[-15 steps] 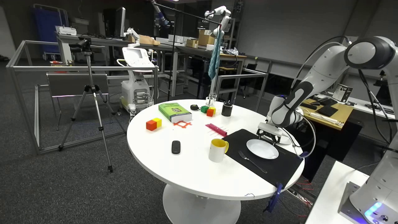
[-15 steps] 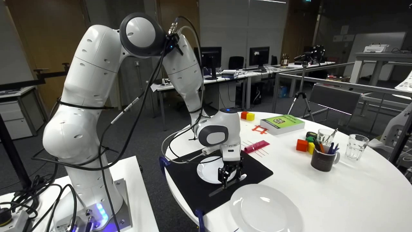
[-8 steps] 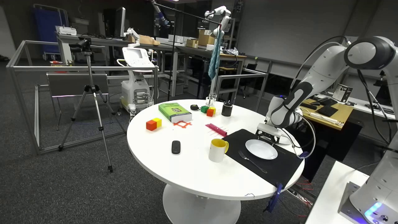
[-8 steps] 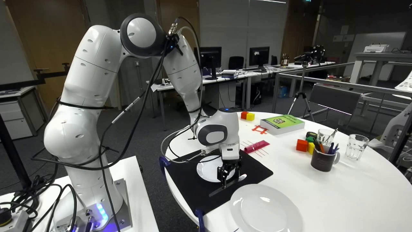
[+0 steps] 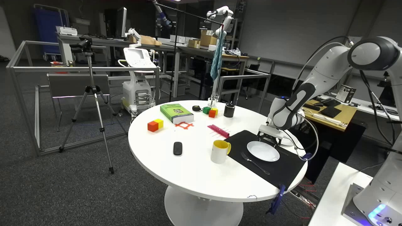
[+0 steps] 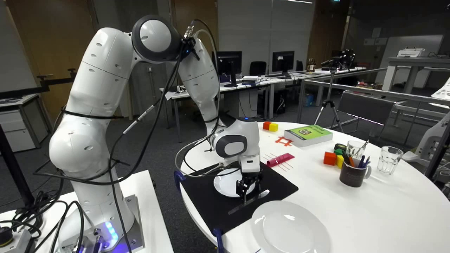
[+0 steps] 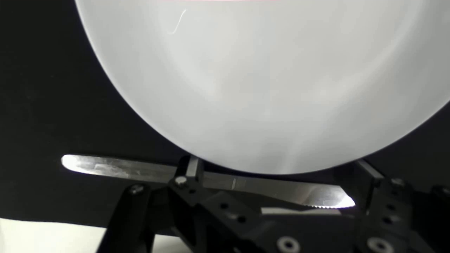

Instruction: Put the fork on the black mat in a straightened up position and move the white plate slightly to the left

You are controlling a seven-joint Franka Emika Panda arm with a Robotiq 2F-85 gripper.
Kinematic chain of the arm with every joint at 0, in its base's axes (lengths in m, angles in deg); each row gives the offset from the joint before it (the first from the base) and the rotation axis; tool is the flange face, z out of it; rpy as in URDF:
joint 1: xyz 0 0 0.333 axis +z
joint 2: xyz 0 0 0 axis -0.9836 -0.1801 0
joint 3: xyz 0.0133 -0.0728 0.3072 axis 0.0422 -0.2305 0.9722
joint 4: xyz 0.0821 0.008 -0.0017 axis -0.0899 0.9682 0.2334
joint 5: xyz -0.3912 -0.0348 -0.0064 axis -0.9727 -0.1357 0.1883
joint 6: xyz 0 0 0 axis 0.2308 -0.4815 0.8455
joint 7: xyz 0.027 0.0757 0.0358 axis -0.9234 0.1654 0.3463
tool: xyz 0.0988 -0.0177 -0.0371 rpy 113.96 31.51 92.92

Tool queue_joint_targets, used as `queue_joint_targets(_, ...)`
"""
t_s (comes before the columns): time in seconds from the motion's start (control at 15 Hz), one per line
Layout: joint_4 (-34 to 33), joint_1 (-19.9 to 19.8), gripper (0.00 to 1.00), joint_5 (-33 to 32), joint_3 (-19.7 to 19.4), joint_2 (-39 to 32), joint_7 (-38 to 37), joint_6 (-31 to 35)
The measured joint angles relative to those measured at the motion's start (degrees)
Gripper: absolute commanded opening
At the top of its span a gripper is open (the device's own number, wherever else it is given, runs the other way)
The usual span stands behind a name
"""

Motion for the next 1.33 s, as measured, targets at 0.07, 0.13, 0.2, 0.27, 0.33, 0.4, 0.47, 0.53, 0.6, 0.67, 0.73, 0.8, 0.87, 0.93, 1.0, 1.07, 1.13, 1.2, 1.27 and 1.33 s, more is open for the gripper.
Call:
queue_joint_targets(0.07, 0.0, 0.07, 1.0, 0.0, -0.03, 0.0, 0.0, 0.0)
queue_joint_targets(0.13, 0.0, 0.16, 1.0, 0.0, -0.12, 0.0, 0.0, 0.0)
queue_joint_targets(0.2, 0.0, 0.45, 1.0, -0.02, -0.43, -0.01, 0.0, 0.0)
queue_joint_targets(0.27, 0.0, 1.12, 1.0, -0.1, -1.2, -0.02, 0.0, 0.0)
queue_joint_targets(0.33, -0.01, 1.91, 1.0, -0.16, -2.14, -0.02, 0.0, 0.0)
queue_joint_targets(0.4, -0.02, 2.81, 1.0, -0.32, -3.24, -0.01, 0.0, 0.0)
queue_joint_targets(0.47, -0.04, 3.81, 1.0, -0.55, -4.54, -0.01, 0.0, 0.01)
queue_joint_targets(0.53, -0.09, 4.86, 1.0, -0.86, -5.96, -0.01, 0.0, 0.02)
queue_joint_targets(0.6, -0.18, 5.87, 1.0, -1.19, -7.37, 0.01, 0.0, 0.06)
queue_joint_targets(0.67, -0.32, 6.72, 1.0, -1.49, -8.6, 0.11, 0.0, 0.1)
queue_joint_targets(0.73, -0.44, 7.38, 1.0, -1.59, -9.58, 0.42, 0.0, 0.12)
queue_joint_targets(0.8, -0.5, 7.72, 1.0, -1.68, -10.17, 0.98, 0.0, 0.12)
queue_joint_targets(0.87, -0.55, 7.87, 1.0, -1.73, -10.5, 1.68, 0.0, 0.13)
queue_joint_targets(0.93, -0.56, 7.92, 1.0, -1.8, -10.66, 2.64, 0.0, 0.13)
queue_joint_targets(1.0, -0.56, 7.93, 1.0, -1.91, -10.71, 3.71, 0.0, 0.13)
queue_joint_targets(1.07, -0.56, 7.97, 1.0, -2.16, -10.72, 4.77, 0.0, 0.13)
queue_joint_targets(1.13, -0.55, 8.1, 1.0, -2.58, -10.73, 5.88, 0.0, 0.13)
queue_joint_targets(1.2, -0.53, 8.27, 1.0, -3.03, -10.73, 6.97, 0.0, 0.13)
queue_joint_targets(1.27, -0.52, 8.47, 1.0, -3.77, -10.73, 8.0, 0.0, 0.13)
queue_joint_targets(1.33, -0.47, 8.74, 1.0, -4.55, -10.7, 8.98, 0.0, 0.12)
